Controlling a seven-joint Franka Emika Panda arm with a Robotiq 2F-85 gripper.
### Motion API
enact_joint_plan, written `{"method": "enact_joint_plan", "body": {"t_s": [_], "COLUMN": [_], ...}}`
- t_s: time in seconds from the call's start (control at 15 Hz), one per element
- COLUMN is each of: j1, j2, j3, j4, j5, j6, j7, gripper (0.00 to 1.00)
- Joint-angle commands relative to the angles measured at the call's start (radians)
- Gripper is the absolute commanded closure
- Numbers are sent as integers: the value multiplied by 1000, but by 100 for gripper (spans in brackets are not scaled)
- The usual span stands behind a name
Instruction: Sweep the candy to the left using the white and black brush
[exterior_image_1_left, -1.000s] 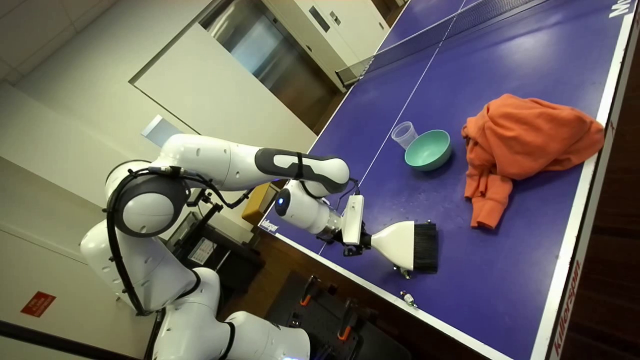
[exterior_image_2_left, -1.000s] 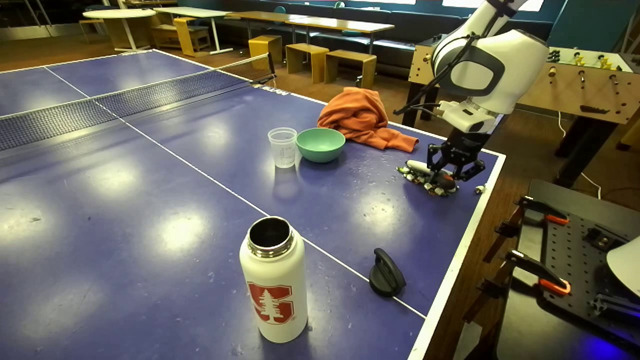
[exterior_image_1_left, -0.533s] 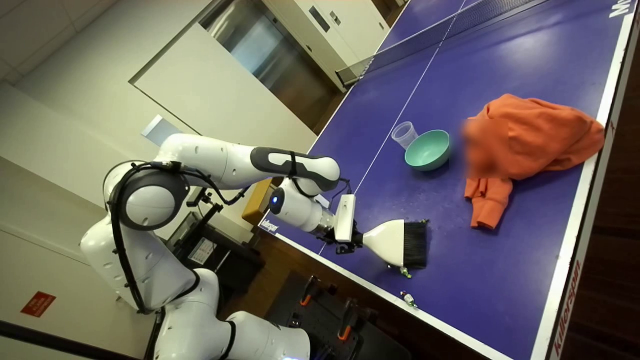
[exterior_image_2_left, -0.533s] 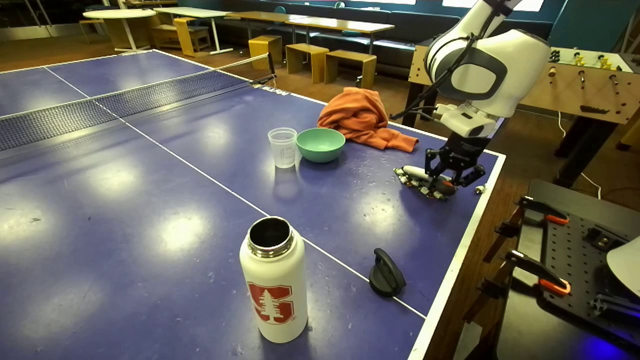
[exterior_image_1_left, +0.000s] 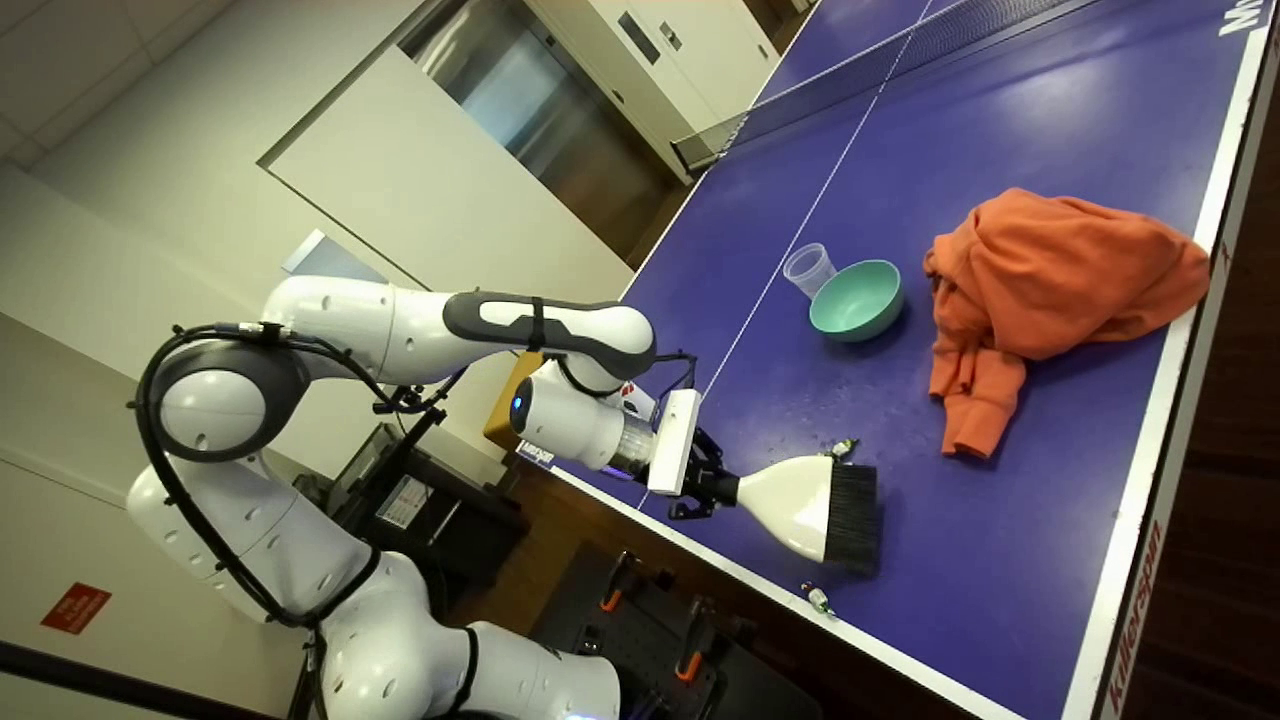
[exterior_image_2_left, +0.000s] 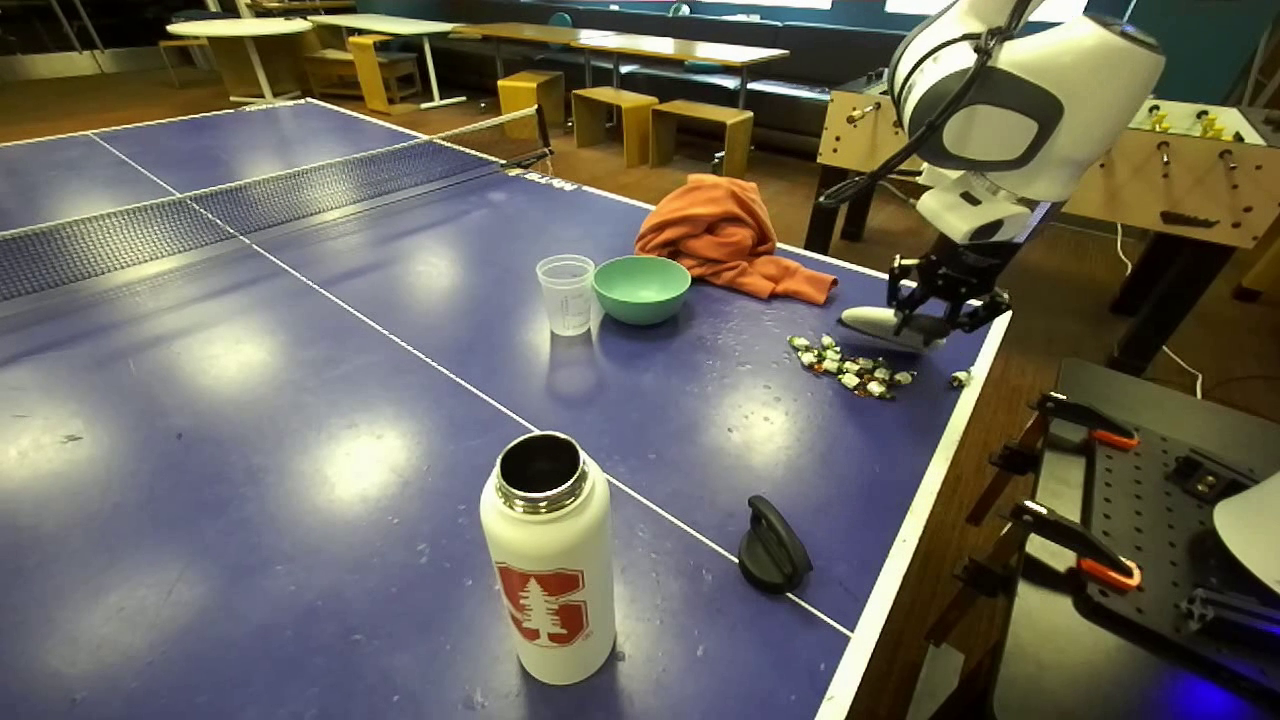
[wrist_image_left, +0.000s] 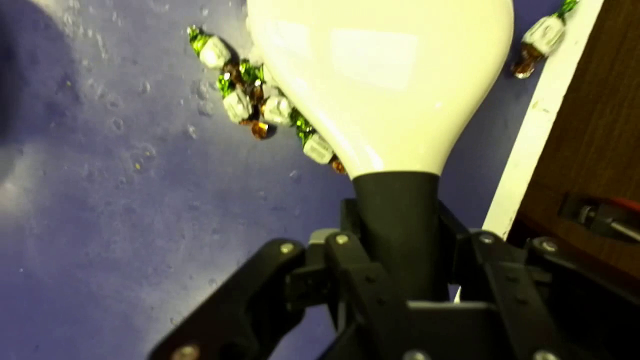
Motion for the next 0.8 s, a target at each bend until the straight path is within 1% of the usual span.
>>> {"method": "enact_joint_plan", "body": {"t_s": [0.0, 0.13, 0.27, 0.4, 0.47, 0.53, 0.6, 0.73], "j1": [179, 275, 347, 370, 324, 334, 338, 341], "j2": [-104, -90, -64, -76, -53, -54, -54, -54], "j3": [-259, -435, -583, -664, -603, -635, -649, -653], "j4": [-59, -58, -40, -39, -37, -37, -37, -37], "j5": [-62, -122, -126, -76, -100, -95, -93, -89], "j6": [0, 1, 4, 9, -1, -1, -1, -1], "j7": [92, 147, 171, 136, 120, 120, 120, 120], "gripper": [88, 88, 88, 88, 63, 63, 63, 63]}}
